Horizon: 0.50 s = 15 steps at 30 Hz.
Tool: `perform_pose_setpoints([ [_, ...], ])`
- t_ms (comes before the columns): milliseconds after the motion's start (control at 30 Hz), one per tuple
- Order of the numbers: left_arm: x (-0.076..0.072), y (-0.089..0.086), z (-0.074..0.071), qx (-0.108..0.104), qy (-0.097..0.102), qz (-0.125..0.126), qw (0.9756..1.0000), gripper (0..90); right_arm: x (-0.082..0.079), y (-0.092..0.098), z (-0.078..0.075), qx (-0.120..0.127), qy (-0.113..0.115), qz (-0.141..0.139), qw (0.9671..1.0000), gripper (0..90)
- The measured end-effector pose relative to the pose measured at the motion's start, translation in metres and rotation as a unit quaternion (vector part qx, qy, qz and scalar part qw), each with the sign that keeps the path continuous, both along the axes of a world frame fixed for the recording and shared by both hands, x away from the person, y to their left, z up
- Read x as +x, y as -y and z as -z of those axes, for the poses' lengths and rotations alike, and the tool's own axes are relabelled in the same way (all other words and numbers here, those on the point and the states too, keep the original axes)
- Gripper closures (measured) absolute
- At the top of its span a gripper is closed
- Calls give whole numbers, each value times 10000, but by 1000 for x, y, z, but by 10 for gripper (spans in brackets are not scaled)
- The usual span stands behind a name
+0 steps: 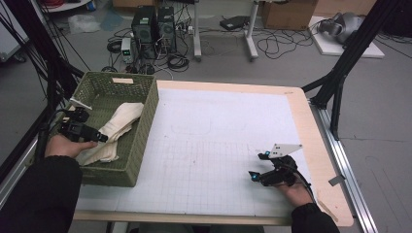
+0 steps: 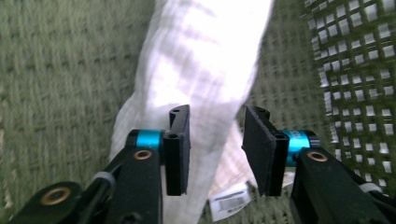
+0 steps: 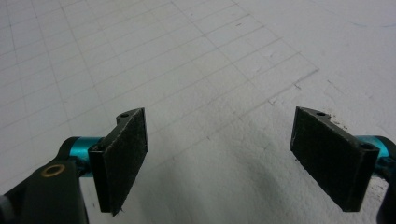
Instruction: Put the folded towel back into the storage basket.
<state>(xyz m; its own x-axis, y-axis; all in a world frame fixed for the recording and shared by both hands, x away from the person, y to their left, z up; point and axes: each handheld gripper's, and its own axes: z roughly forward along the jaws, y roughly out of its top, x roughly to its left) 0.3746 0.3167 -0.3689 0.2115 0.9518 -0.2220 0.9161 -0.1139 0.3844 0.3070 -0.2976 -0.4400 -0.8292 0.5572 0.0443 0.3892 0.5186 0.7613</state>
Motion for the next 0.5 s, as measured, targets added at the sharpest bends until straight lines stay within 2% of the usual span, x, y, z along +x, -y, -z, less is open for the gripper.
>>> perform_pose_setpoints([
  [67,1,1,2,122,-135,-20,9998,610,0,0,0,-7,7,-5,10000,183],
  [100,2,2,2,278,-218,14,9994,608,0,0,0,-1,3,-2,10000,183],
  [167,4,10,5,615,-391,232,9971,593,0,0,0,4,10,18,10000,183],
  [200,6,14,7,810,-493,349,9949,594,0,1,-1,4,-1,13,10000,183],
  [267,7,16,10,964,-603,371,9928,598,0,1,-1,2,13,11,10000,183],
  [333,8,15,11,1066,-627,309,9918,662,-1,1,-1,12,20,31,10000,183],
  [433,8,16,11,1136,-471,275,9920,858,-1,1,-2,19,37,16,10000,183],
  [500,9,15,9,878,-346,194,9953,873,-1,1,-2,17,47,21,10000,183],
])
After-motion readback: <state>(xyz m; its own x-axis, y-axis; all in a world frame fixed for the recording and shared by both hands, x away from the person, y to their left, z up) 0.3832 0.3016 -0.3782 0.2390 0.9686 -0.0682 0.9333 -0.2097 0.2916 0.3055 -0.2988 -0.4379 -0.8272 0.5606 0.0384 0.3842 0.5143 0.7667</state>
